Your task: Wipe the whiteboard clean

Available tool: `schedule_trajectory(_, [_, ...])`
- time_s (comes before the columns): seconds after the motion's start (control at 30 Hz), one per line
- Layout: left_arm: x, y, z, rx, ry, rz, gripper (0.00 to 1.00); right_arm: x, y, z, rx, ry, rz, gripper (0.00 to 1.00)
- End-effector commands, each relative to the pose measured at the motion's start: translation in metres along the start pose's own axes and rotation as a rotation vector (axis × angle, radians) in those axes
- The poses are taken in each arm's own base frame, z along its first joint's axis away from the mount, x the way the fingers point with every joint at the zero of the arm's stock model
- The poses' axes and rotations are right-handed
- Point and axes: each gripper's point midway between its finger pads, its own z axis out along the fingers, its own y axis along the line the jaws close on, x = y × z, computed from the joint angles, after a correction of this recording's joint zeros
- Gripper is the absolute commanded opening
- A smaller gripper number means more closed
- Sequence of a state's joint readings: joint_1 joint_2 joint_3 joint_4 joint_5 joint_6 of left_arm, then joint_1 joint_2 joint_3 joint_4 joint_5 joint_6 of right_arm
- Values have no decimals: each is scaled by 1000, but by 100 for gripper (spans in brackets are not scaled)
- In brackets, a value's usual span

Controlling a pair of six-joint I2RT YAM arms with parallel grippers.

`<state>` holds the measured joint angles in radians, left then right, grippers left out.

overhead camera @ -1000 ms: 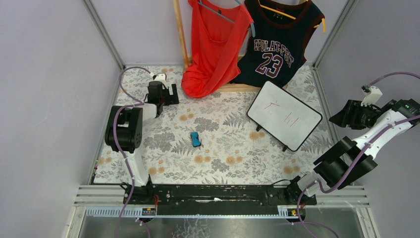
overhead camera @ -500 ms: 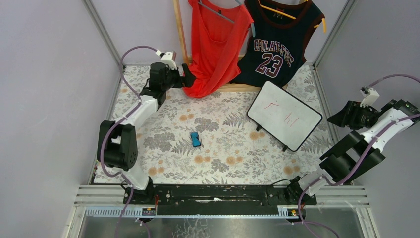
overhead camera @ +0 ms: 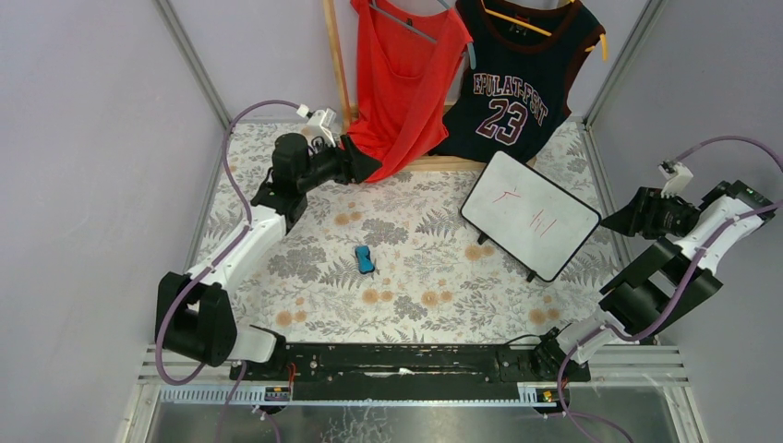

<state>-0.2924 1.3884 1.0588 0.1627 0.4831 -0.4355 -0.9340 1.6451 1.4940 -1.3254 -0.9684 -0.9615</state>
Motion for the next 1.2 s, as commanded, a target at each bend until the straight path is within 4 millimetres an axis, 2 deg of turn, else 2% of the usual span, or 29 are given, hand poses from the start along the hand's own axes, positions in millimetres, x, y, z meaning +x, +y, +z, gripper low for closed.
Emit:
schedule_trajectory(0.0, [4,-29,-11,141,13,-47,47,-7,7,15,-54,-13,-49,63])
schedule_trajectory(0.07, [6,-35,-16,158,19,-59,39,-7,10,21,-69,-6,-58,63])
schedule_trajectory(0.13, [7,-38,-19,165,19,-64,39,-4,7,30,-88,8,-41,63])
schedule_trajectory(0.2, [7,-40,-23,166,23,-64,53,-4,5,36,-93,17,-42,63])
schedule_trajectory(0.3, [8,-42,-27,162,34,-56,68,-1,4,44,-105,28,-35,63])
schedule_trajectory(0.33, [9,-42,-28,162,39,-54,69,-1,4,46,-109,32,-34,63])
schedule_trajectory(0.6, [22,-40,-34,158,62,-75,69,3,8,54,-152,39,-32,60])
schedule_trajectory(0.9, [46,-29,-41,121,85,-113,68,-2,16,58,-192,38,-28,45])
schedule_trajectory(1.17, [65,-28,-46,108,101,-139,67,-5,23,60,-207,31,-34,43])
